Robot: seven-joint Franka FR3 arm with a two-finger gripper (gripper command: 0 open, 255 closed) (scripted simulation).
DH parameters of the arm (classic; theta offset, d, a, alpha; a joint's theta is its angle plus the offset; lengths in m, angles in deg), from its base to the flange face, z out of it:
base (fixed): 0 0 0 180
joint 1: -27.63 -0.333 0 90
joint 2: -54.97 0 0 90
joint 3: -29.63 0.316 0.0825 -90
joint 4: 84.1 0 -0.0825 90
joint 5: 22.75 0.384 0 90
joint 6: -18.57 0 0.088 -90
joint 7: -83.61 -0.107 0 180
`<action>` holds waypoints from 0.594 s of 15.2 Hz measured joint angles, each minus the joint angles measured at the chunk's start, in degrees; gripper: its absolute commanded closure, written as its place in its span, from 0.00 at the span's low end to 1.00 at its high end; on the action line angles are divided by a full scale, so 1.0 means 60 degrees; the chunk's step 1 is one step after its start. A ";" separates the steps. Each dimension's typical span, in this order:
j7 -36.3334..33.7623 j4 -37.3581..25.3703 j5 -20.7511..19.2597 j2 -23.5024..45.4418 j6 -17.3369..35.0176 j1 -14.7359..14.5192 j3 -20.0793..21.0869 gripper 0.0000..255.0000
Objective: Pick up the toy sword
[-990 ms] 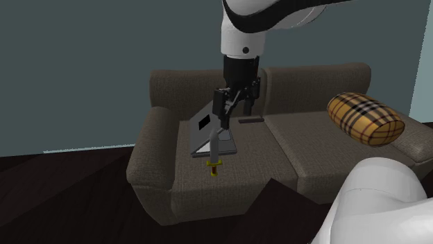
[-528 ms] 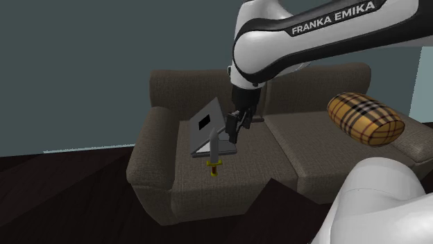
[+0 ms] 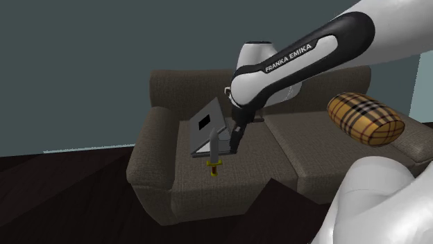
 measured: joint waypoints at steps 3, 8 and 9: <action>0.1575 -0.0334 0.0498 0.1325 0.1154 -0.0590 -0.0936 0.00; 0.5211 -0.0979 0.3134 0.3784 0.2807 -0.2105 -0.2388 0.00; 0.6222 -0.1201 0.4058 0.4386 0.3000 -0.2330 -0.2553 0.00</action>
